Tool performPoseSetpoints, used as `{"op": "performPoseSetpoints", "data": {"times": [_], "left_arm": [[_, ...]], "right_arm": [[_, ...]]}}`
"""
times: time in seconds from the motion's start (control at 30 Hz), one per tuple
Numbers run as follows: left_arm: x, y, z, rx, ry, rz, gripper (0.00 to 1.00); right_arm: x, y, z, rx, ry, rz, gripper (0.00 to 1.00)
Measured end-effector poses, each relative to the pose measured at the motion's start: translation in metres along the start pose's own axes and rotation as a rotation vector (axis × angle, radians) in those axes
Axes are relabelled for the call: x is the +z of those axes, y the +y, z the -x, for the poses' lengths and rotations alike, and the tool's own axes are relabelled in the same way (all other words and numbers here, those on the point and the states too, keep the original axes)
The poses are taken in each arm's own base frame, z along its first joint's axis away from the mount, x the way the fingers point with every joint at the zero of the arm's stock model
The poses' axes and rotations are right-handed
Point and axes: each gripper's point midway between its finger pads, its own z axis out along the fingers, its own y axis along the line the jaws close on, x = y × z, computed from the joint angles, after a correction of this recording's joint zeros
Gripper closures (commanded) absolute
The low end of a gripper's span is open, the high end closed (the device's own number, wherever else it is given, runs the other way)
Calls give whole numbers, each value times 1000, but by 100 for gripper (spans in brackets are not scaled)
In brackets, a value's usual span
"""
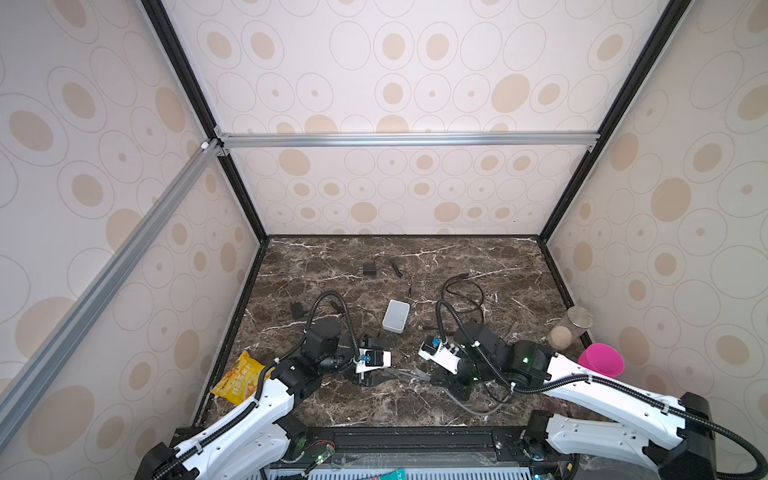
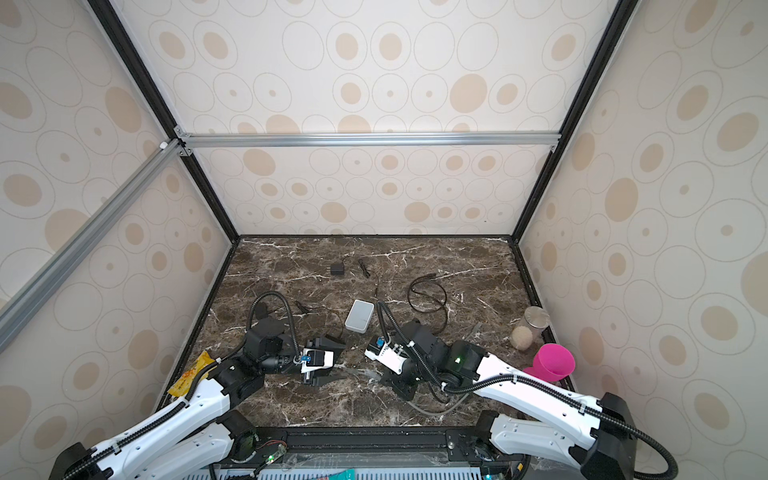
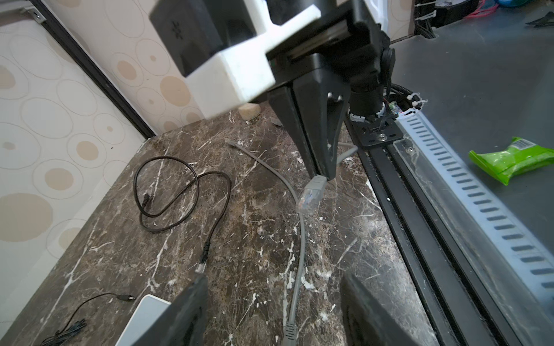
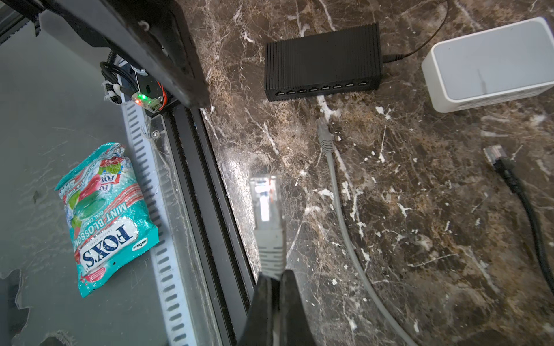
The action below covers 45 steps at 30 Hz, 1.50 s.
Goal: Insert the plug into the switch port
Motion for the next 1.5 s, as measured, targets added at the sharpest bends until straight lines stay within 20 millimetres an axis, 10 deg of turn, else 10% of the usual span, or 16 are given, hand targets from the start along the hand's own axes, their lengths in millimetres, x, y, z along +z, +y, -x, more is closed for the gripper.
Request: {"op": "performPoseSetpoints", "data": {"times": [1.5], "left_arm": [[10,-20,3,6,0,-82,58]], "right_arm": [[12,4,38,-154,84,22,100]]}}
